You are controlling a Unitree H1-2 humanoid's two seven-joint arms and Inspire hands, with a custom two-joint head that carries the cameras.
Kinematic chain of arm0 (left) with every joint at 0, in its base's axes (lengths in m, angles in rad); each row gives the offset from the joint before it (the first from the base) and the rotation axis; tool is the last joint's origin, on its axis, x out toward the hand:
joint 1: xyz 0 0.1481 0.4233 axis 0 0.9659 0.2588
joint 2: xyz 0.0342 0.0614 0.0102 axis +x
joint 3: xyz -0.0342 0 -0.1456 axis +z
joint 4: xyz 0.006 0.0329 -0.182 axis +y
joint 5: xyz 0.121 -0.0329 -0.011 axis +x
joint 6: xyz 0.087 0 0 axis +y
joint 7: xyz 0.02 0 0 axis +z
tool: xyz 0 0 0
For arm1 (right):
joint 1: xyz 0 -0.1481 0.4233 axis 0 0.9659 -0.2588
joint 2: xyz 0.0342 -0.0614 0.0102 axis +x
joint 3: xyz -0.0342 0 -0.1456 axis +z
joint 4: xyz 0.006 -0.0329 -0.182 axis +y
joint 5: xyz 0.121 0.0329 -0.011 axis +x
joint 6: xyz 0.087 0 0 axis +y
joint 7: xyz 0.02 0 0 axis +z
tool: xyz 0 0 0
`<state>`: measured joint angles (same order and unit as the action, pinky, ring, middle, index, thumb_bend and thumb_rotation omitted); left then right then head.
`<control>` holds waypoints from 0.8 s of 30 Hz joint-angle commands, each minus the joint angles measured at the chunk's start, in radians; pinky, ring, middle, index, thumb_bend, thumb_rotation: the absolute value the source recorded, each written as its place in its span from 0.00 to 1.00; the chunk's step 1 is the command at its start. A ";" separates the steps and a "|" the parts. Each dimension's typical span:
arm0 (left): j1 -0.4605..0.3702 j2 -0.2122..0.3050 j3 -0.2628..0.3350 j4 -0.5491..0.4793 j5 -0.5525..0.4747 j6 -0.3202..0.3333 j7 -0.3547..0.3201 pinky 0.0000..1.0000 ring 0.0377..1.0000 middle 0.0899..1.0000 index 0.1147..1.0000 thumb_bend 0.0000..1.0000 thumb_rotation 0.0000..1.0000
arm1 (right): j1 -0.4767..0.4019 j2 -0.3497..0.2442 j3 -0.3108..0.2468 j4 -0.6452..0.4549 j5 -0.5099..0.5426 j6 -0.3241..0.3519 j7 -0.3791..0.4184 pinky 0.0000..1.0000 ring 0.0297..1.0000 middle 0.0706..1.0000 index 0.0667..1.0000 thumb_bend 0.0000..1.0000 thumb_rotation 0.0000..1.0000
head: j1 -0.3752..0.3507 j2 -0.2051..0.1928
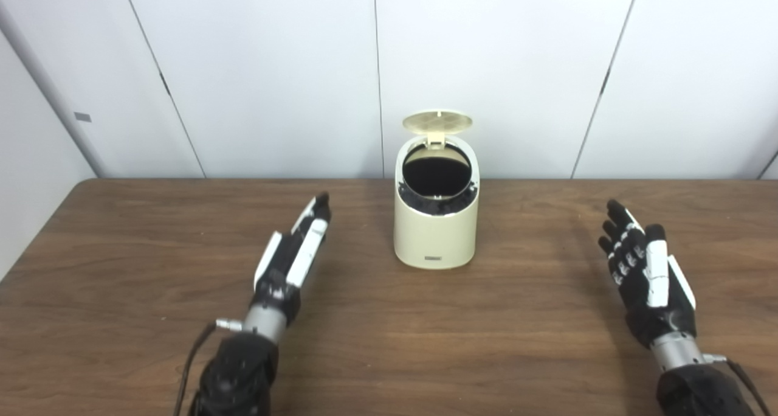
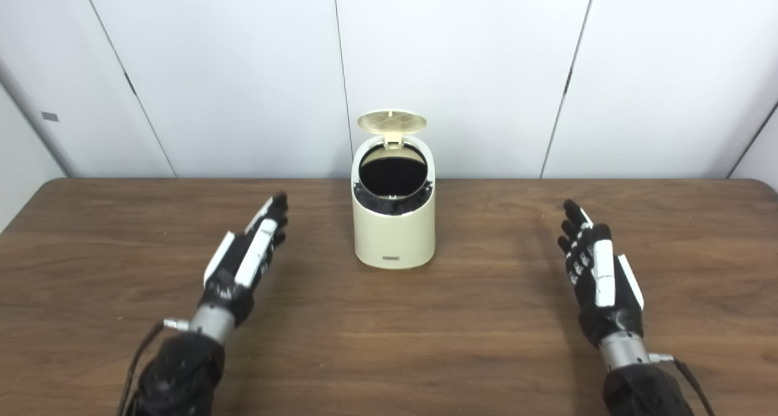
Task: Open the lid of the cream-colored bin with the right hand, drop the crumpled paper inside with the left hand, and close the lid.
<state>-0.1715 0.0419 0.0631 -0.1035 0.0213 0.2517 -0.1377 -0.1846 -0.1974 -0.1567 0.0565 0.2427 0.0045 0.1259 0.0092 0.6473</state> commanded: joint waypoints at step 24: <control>0.036 -0.032 -0.016 0.067 -0.041 -0.161 0.081 1.00 1.00 1.00 1.00 0.60 1.00 | -0.408 -0.099 0.246 -0.181 -0.461 0.183 0.029 0.90 0.94 0.93 0.89 0.62 1.00 | -0.015 -0.006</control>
<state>-0.1254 0.0100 0.0515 -0.0366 -0.0159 0.1204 -0.0598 -0.5352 -0.2700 0.0804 -0.0853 -0.1833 0.1868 0.1472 -0.0046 0.6412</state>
